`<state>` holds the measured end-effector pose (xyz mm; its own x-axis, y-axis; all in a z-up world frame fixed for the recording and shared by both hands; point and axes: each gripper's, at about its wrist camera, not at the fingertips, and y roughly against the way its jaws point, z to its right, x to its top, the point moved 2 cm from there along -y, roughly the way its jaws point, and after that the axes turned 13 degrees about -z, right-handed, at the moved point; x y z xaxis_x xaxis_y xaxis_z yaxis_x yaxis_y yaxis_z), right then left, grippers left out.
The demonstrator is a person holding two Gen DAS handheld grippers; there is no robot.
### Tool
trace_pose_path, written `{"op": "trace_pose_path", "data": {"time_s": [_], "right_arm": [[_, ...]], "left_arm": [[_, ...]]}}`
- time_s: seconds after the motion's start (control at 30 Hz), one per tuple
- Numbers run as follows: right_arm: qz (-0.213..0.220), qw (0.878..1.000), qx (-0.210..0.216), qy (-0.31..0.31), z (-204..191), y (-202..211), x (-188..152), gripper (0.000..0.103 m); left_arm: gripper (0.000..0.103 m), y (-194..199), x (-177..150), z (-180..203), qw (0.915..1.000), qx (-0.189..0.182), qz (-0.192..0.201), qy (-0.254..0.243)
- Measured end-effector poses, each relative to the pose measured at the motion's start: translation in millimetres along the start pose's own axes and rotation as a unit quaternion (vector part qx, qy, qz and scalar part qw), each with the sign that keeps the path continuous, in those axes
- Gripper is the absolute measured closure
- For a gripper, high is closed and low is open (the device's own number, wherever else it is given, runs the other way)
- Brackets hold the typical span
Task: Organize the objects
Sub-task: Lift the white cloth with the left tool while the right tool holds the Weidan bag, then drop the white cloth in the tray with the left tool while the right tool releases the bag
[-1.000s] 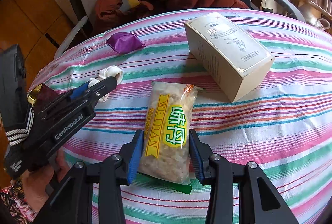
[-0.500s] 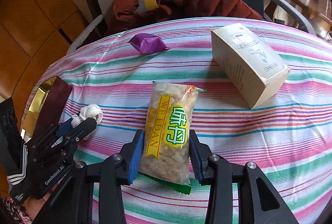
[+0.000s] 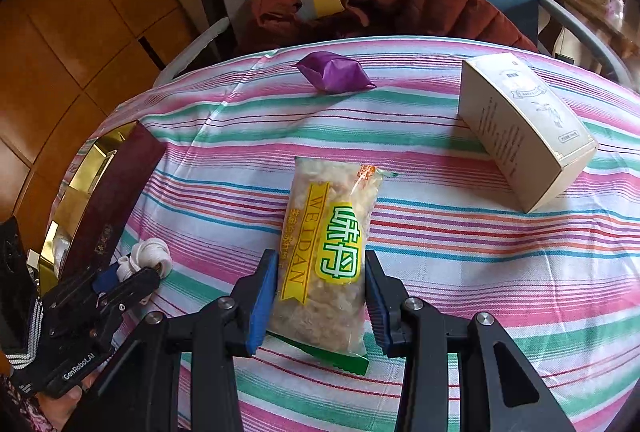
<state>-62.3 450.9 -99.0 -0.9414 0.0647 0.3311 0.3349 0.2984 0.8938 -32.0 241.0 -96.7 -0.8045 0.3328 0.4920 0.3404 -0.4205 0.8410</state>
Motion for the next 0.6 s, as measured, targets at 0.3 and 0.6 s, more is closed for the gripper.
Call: {"op": "trace_pose_path", "data": {"time_s": [0.3,0.6], "right_arm": [[-0.001,1.000,0.006,0.005,-6,-1,-3,0.061],[0.008,1.000,0.017,0.009,-12,4,-4,0.061]], "left_arm": [[0.072,48,-31,4,0.9989,-0.033,0.016,-0.029],[0.072,105,-27,-46,0.9968,-0.027,0.065,0.039]]}}
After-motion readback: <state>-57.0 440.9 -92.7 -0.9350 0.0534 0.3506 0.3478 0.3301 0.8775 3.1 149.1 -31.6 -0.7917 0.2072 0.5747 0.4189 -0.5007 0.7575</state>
